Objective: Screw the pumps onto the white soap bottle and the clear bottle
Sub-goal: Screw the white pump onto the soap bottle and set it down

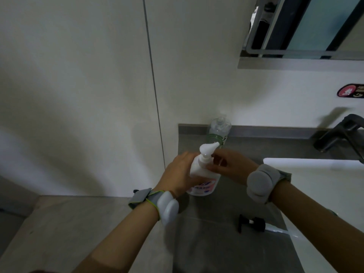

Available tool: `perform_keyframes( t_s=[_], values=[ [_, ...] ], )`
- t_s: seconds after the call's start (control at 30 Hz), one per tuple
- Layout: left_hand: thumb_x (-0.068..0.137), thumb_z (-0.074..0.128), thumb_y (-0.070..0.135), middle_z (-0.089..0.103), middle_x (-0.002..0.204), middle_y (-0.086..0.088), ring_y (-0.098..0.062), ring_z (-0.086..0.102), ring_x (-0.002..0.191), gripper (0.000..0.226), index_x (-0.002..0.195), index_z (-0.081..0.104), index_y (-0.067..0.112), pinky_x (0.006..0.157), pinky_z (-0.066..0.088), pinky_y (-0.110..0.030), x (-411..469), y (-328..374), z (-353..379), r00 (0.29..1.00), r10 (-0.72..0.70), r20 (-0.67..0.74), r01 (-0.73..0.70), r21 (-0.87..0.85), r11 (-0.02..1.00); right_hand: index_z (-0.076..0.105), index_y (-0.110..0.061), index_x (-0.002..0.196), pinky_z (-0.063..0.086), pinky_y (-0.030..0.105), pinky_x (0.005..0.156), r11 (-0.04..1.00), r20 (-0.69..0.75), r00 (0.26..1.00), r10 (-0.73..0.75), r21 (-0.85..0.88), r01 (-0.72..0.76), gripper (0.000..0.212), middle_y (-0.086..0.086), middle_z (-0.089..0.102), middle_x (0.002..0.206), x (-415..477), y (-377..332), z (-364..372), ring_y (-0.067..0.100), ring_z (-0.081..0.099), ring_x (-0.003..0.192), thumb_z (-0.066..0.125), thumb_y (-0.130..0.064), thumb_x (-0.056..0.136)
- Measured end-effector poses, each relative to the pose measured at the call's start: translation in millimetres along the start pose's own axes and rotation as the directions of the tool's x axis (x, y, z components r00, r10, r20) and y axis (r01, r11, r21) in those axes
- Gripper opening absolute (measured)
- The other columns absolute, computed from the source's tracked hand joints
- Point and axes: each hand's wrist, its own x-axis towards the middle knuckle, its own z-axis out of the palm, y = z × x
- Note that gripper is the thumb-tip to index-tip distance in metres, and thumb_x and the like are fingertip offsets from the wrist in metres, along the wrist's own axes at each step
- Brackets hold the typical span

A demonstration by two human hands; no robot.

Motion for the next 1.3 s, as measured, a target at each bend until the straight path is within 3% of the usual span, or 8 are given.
perform_keyframes(
  t_s=[0.17, 0.3, 0.47, 0.63, 0.77, 0.93, 1.13, 1.3],
  values=[
    [0.069, 0.072, 0.043, 0.054, 0.117, -0.006, -0.02, 0.05, 0.107, 0.056, 0.114, 0.048, 0.023, 0.091, 0.038, -0.034, 1, 1, 0, 1.0, -0.002, -0.005, 0.003, 0.007, 1.0, 0.048, -0.01, 0.115, 0.036, 0.014, 0.065, 1.0, -0.037, 0.999, 0.02, 0.015, -0.02, 0.04, 0.009, 0.057, 0.106, 1, -1, 4, 0.003, 0.048, 0.073, 0.058, -0.03, 0.082],
    [0.066, 0.071, 0.049, 0.053, 0.112, 0.001, -0.012, 0.047, 0.1, 0.055, 0.112, 0.047, 0.029, 0.086, 0.036, -0.029, 3, -3, 3, 1.0, 0.008, -0.024, -0.008, 0.015, 1.0, 0.049, -0.008, 0.112, 0.043, 0.03, 0.08, 0.997, -0.015, 0.997, 0.08, -0.01, -0.08, 0.041, 0.013, 0.06, 0.107, 0, 1, 0, 0.023, 0.056, 0.091, 0.058, -0.033, 0.081],
    [0.063, 0.068, 0.057, 0.055, 0.109, 0.004, -0.008, 0.047, 0.098, 0.056, 0.109, 0.045, 0.035, 0.082, 0.033, -0.016, 4, -10, 6, 0.998, 0.022, -0.055, -0.021, 0.016, 1.0, 0.048, -0.008, 0.114, 0.034, 0.022, 0.075, 0.999, -0.012, 1.0, -0.021, 0.038, 0.021, 0.035, 0.014, 0.056, 0.111, -1, -1, 2, 0.011, 0.045, 0.085, 0.057, -0.023, 0.084],
    [0.055, 0.061, 0.068, 0.054, 0.106, 0.004, -0.014, 0.051, 0.096, 0.066, 0.109, 0.046, 0.034, 0.08, 0.035, -0.028, 5, -7, 5, 0.999, -0.018, -0.027, 0.018, 0.003, 1.0, 0.053, -0.011, 0.098, 0.037, 0.014, 0.062, 0.998, -0.045, 0.998, 0.047, 0.03, -0.046, 0.029, 0.002, 0.053, 0.089, -3, 8, -3, 0.011, 0.048, 0.075, 0.06, -0.032, 0.08],
    [0.064, 0.068, 0.056, 0.055, 0.118, -0.002, -0.015, 0.05, 0.105, 0.063, 0.115, 0.046, 0.026, 0.087, 0.035, -0.026, 2, -5, 1, 0.999, 0.04, -0.037, -0.04, 0.0, 0.999, 0.046, -0.015, 0.114, 0.035, 0.01, 0.062, 1.0, -0.022, 1.0, -0.017, 0.008, 0.018, 0.04, -0.002, 0.047, 0.095, -2, 8, -1, 0.003, 0.043, 0.069, 0.061, -0.028, 0.08],
    [0.065, 0.072, 0.051, 0.058, 0.112, -0.003, -0.017, 0.052, 0.099, 0.055, 0.11, 0.049, 0.029, 0.081, 0.038, -0.03, 4, -3, 1, 1.0, 0.001, -0.016, -0.001, 0.012, 1.0, 0.049, -0.02, 0.079, 0.034, 0.011, 0.06, 0.999, -0.023, 0.999, 0.048, 0.006, -0.047, 0.017, -0.001, 0.051, 0.083, 1, 10, -1, 0.004, 0.043, 0.065, 0.059, -0.033, 0.08],
    [0.065, 0.072, 0.05, 0.057, 0.112, -0.003, -0.012, 0.047, 0.094, 0.053, 0.109, 0.048, 0.031, 0.081, 0.036, -0.03, 3, -6, 4, 0.999, -0.015, -0.038, 0.015, 0.003, 1.0, 0.049, -0.009, 0.106, 0.036, 0.012, 0.062, 0.998, -0.018, 1.0, 0.012, 0.062, -0.011, 0.034, -0.001, 0.047, 0.094, 1, 5, 3, 0.005, 0.044, 0.069, 0.06, -0.029, 0.081],
    [0.066, 0.072, 0.05, 0.058, 0.113, -0.005, -0.02, 0.053, 0.101, 0.054, 0.11, 0.05, 0.028, 0.085, 0.04, -0.032, 1, 0, -1, 1.0, -0.005, -0.015, 0.005, -0.005, 1.0, 0.045, -0.021, 0.071, 0.034, 0.016, 0.059, 0.997, -0.029, 0.997, 0.069, 0.043, -0.068, 0.021, -0.006, 0.044, 0.069, 2, 8, 0, 0.011, 0.042, 0.064, 0.06, -0.033, 0.08]
  ],
)
